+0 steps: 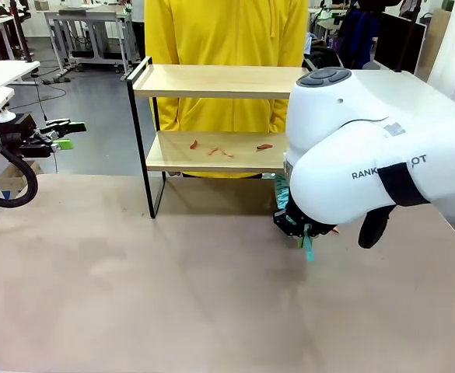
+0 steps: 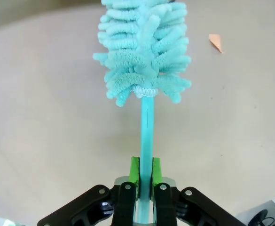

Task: Clean the shelf.
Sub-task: Clean the specific section of the Shelf indicated by the human with the Duster.

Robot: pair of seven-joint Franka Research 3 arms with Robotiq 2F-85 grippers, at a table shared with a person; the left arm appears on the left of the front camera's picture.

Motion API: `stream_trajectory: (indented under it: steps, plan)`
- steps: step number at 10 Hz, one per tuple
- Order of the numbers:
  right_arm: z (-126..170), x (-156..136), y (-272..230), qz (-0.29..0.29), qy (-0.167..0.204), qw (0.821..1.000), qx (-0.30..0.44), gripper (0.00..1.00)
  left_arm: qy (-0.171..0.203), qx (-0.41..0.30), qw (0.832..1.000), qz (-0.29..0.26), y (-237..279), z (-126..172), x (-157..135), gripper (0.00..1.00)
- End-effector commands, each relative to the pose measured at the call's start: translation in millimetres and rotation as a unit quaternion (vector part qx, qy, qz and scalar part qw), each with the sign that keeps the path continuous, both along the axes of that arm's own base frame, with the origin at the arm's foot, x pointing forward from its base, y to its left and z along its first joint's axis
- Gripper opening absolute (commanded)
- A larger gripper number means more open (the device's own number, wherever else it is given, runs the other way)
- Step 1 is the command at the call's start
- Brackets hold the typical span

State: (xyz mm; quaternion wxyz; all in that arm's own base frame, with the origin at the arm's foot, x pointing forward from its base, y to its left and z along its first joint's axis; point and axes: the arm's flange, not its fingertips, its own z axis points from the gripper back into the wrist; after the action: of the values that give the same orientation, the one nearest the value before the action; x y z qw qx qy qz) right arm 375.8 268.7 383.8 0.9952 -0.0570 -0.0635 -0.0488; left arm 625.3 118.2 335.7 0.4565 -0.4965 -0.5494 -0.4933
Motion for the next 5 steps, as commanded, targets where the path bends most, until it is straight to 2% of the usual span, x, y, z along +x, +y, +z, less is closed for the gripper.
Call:
stream_trajectory:
  steps: [1,2,4,5]
  plan:
    - [-5,10,-10,-0.023,0.01,1.0,0.005,0.13,-0.009,0.0,1.0,0.001,1,3,-1,1.0]
    - [0,0,0,0.0,0.0,1.0,0.0,0.13,-0.009,0.0,1.0,0.001,1,3,-1,1.0]
    - [29,-5,5,0.081,-0.017,0.996,0.036,0.13,-0.009,0.0,1.0,0.001,1,3,-1,1.0]
    - [40,-12,3,0.11,-0.013,0.993,0.039,0.13,-0.009,0.0,1.0,0.001,1,3,-1,1.0]
